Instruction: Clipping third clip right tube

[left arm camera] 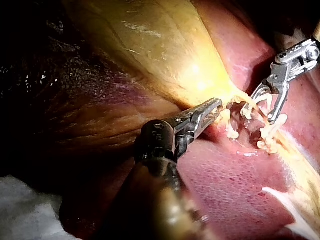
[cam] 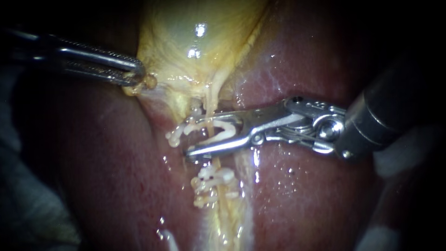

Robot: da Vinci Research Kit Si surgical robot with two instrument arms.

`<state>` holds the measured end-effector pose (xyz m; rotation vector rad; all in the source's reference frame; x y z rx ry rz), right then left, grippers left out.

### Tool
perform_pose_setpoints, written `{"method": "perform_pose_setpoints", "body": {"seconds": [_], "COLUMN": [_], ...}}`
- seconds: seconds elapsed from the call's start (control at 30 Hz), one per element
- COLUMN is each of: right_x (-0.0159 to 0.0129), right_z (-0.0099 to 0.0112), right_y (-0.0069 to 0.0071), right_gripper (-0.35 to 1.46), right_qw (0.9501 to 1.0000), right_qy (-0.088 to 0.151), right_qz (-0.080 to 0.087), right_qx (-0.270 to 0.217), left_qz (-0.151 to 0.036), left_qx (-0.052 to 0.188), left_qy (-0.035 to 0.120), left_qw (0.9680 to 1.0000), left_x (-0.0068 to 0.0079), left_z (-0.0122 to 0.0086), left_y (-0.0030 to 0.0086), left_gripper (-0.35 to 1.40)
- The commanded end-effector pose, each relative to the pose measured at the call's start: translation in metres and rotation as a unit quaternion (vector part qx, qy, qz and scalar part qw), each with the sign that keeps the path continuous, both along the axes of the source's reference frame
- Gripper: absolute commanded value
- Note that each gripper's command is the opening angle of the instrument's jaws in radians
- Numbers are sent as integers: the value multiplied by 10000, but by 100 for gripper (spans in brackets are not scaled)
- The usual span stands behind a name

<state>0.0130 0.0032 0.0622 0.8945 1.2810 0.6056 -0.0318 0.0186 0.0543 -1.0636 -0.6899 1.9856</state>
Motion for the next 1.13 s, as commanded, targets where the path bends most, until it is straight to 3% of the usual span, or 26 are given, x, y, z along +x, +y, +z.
{"method": "perform_pose_setpoints", "body": {"seconds": [0.03,0.47,0.6,0.73,1.13], "right_x": [-1,-2,-5,-10,-9], "right_z": [0,-3,-5,-6,-6], "right_y": [0,4,6,5,4], "right_gripper": [35,-5,-35,-35,-35], "right_qw": [10000,9998,9986,9974,9974], "right_qy": [-17,-48,-109,-150,-149], "right_qz": [-5,9,19,20,16], "right_qx": [53,213,509,711,706], "left_qz": [3,3,3,3,2], "left_qx": [2,-1,-1,-2,-2], "left_qy": [-1,0,0,-1,0], "left_qw": [10000,10000,10000,10000,10000], "left_x": [0,-1,-1,-1,-1], "left_z": [0,1,1,2,2], "left_y": [0,0,0,0,1], "left_gripper": [-35,-35,-35,-35,-35]}}
